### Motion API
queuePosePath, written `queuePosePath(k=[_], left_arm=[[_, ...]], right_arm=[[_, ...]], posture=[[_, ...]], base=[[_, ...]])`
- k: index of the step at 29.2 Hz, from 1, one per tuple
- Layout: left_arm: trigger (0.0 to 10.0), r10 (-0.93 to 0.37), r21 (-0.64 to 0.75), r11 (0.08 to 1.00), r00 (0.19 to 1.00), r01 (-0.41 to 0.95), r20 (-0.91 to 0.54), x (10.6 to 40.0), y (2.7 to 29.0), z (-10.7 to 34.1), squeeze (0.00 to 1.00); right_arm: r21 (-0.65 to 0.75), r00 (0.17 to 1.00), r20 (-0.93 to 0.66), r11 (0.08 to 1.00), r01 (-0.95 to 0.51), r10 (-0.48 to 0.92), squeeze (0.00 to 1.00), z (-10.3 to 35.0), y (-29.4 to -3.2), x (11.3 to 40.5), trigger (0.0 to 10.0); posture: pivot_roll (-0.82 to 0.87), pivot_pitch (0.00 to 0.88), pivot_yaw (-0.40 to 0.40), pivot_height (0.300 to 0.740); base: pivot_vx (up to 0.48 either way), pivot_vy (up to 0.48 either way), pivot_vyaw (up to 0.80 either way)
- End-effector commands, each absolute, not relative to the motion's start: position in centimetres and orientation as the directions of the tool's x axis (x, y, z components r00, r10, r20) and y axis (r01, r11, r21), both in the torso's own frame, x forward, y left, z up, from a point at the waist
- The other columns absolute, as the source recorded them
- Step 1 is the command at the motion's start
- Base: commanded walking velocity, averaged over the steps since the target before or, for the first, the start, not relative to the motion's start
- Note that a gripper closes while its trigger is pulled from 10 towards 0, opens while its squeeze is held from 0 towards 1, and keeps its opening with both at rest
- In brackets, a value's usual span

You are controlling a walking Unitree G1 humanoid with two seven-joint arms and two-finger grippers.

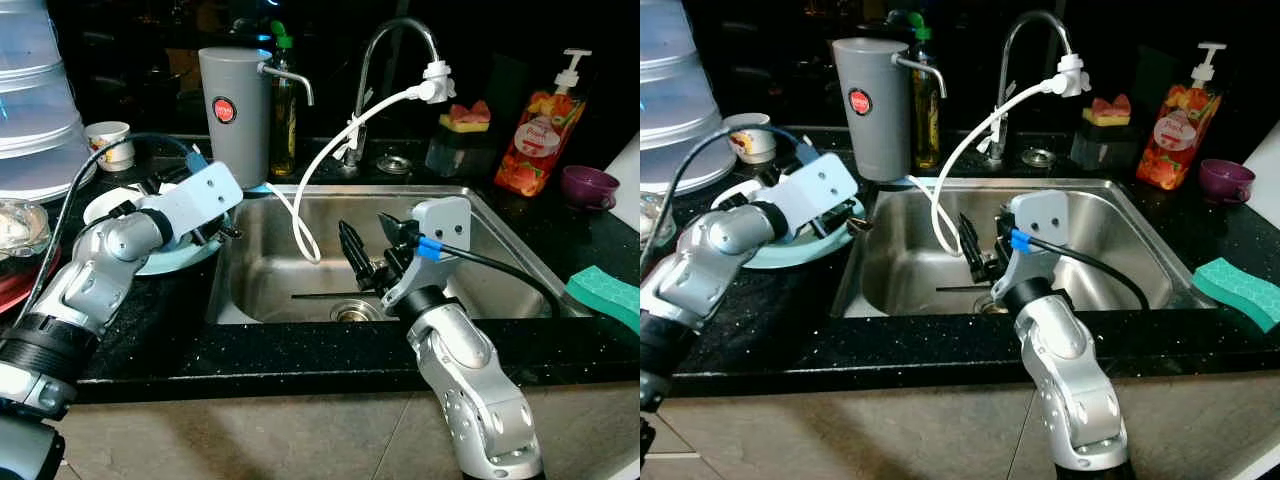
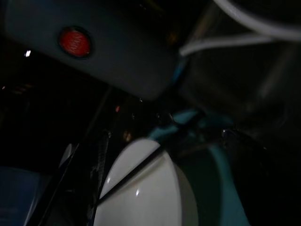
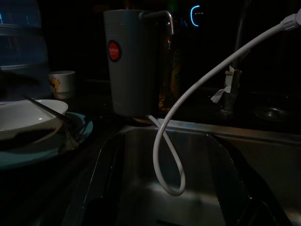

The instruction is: Kitchen organization

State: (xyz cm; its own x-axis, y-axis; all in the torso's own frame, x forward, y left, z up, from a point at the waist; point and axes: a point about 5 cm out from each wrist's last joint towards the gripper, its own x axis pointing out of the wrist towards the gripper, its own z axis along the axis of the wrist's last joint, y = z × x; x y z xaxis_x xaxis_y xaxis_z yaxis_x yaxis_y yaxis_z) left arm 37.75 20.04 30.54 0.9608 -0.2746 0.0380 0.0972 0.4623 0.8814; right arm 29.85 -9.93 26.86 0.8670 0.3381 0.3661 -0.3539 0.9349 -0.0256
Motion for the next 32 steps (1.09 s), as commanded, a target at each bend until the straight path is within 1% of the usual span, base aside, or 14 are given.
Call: queuePosePath(k=[1, 5, 10, 16, 17, 21, 26, 28, 29, 31, 32], left_arm=[[10.0, -0.261, 0.911, 0.395, 0.965, 0.119, -0.013, 38.0, 20.6, 30.3, 0.0], [10.0, -0.222, 0.932, 0.34, 0.974, 0.127, -0.052, 38.8, 21.2, 29.7, 0.0], [10.0, -0.196, 0.94, 0.32, 0.979, 0.117, -0.055, 39.4, 21.4, 29.1, 0.0], [10.0, -0.205, 0.963, 0.256, 0.978, 0.089, -0.036, 40.2, 20.8, 28.0, 0.0], [10.0, -0.205, 0.963, 0.256, 0.978, 0.089, -0.036, 40.2, 20.8, 28.0, 0.0], [10.0, -0.231, 0.97, 0.235, 0.973, 0.061, -0.005, 40.5, 20.2, 28.0, 0.0], [10.0, -0.239, 0.971, 0.238, 0.971, 0.035, 0.023, 40.8, 19.8, 28.4, 0.0], [9.8, -0.241, 0.971, 0.237, 0.97, 0.024, 0.035, 40.9, 19.6, 28.6, 0.0], [9.3, -0.242, 0.972, 0.236, 0.969, 0.014, 0.045, 41.0, 19.5, 28.7, 0.0], [9.3, -0.244, 0.972, 0.234, 0.969, 0.007, 0.052, 41.1, 19.5, 28.8, 0.0], [8.2, -0.241, 0.974, 0.228, 0.969, -0.004, 0.06, 41.2, 19.4, 28.8, 0.0]], right_arm=[[-0.018, 0.861, 0.376, 0.931, -0.364, 0.343, 0.0, 27.0, -9.8, 29.9, 10.0], [-0.016, 0.862, 0.38, 0.934, -0.358, 0.337, 0.0, 27.1, -9.9, 29.9, 10.0], [-0.011, 0.859, 0.389, 0.934, -0.356, 0.332, 0.0, 27.4, -9.8, 29.9, 10.0], [-0.086, 0.779, 0.377, 0.857, -0.508, 0.5, 0.0, 27.8, -7.3, 29.2, 10.0], [-0.086, 0.779, 0.377, 0.857, -0.508, 0.5, 0.0, 27.8, -7.3, 29.2, 10.0], [-0.15, 0.76, 0.308, 0.818, -0.556, 0.573, 0.0, 26.8, -6.0, 29.1, 10.0], [-0.15, 0.751, 0.296, 0.805, -0.573, 0.59, 0.0, 26.6, -5.7, 29.0, 10.0], [-0.148, 0.75, 0.295, 0.804, -0.576, 0.592, 0.0, 26.5, -5.7, 29.0, 10.0], [-0.145, 0.751, 0.295, 0.804, -0.576, 0.591, 0.0, 26.5, -5.7, 29.0, 10.0], [-0.14, 0.751, 0.294, 0.804, -0.578, 0.591, 0.0, 26.5, -5.8, 29.0, 10.0], [-0.136, 0.75, 0.294, 0.803, -0.581, 0.592, 0.0, 26.5, -5.8, 29.0, 10.0]], posture=[[0.01, 0.115, -0.056, 0.74], [0.01, 0.117, -0.047, 0.74], [0.0, 0.118, -0.046, 0.74], [0.0, 0.117, -0.046, 0.74], [0.0, 0.117, -0.046, 0.74], [0.0, 0.114, -0.046, 0.74], [-0.01, 0.112, -0.045, 0.74], [-0.01, 0.112, -0.045, 0.74], [-0.01, 0.112, -0.045, 0.74], [-0.01, 0.112, -0.045, 0.74], [-0.01, 0.113, -0.045, 0.74]], base=[[0.0, 0.0, 0.0], [0.0, 0.0, 0.0], [0.0, 0.0, 0.0], [0.0, 0.0, 0.0], [0.0, 0.0, 0.0], [0.0, 0.0, 0.0], [0.0, 0.0, 0.0], [0.0, 0.0, 0.0], [0.0, 0.0, 0.0], [0.0, 0.0, 0.0], [0.0, 0.0, 0.0]])
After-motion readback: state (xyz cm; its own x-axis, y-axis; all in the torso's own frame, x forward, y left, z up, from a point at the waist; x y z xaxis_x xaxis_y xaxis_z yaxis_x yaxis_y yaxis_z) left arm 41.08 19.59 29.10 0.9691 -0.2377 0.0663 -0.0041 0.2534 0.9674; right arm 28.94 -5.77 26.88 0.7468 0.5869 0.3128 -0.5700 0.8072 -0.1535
